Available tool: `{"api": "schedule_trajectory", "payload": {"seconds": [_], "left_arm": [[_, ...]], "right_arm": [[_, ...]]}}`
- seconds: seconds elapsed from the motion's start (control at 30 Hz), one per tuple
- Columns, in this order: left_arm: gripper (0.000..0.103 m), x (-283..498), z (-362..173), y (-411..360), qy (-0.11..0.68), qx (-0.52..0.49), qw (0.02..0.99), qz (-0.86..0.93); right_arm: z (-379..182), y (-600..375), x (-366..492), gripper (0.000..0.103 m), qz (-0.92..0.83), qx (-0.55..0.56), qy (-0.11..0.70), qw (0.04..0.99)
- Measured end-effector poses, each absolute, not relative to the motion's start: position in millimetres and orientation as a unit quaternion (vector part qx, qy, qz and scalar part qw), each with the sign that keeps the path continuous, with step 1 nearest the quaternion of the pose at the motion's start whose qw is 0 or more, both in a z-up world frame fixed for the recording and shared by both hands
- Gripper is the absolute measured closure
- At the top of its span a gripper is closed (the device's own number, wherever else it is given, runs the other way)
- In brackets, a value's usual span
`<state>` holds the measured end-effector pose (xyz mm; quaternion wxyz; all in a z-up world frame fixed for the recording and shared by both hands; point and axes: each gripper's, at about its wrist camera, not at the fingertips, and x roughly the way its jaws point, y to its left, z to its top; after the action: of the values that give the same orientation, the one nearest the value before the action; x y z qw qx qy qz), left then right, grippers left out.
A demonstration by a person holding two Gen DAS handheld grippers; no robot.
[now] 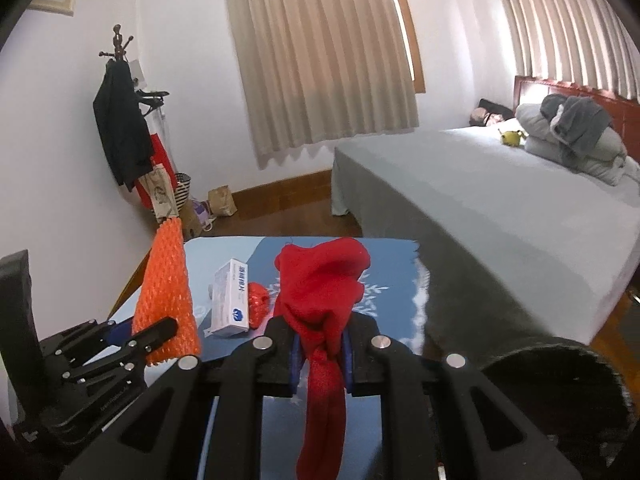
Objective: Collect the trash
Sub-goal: 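Carry the mesh net and glove over the black bin and open both grippers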
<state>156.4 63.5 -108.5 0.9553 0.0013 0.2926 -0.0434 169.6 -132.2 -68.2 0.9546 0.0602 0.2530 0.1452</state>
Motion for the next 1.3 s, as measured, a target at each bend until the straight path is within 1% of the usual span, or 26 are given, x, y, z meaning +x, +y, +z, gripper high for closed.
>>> {"api": "schedule_trajectory", "payload": {"seconds": [0.27, 0.53, 0.87, 1.3], "left_arm": [[0.078, 141, -96, 21, 0.279, 0.007, 0.956, -0.085], [0.078, 127, -97, -32, 0.276, 0.024, 0.951, -0.14], [0.078, 123, -107, -88, 0.279, 0.039, 0.938, -0.201], [0.078, 124, -134, -149, 0.299, 0.058, 0.914, -0.267]], "right_arm": [[-53, -171, 137, 0.087, 0.109, 0.06, 0.239, 0.963], [-51, -213, 110, 0.087, 0.064, 0.065, 0.236, 0.967], [-65, -262, 82, 0.087, 0.005, 0.076, 0.249, 0.965], [-88, -318, 62, 0.087, -0.055, 0.094, 0.272, 0.956]]}}
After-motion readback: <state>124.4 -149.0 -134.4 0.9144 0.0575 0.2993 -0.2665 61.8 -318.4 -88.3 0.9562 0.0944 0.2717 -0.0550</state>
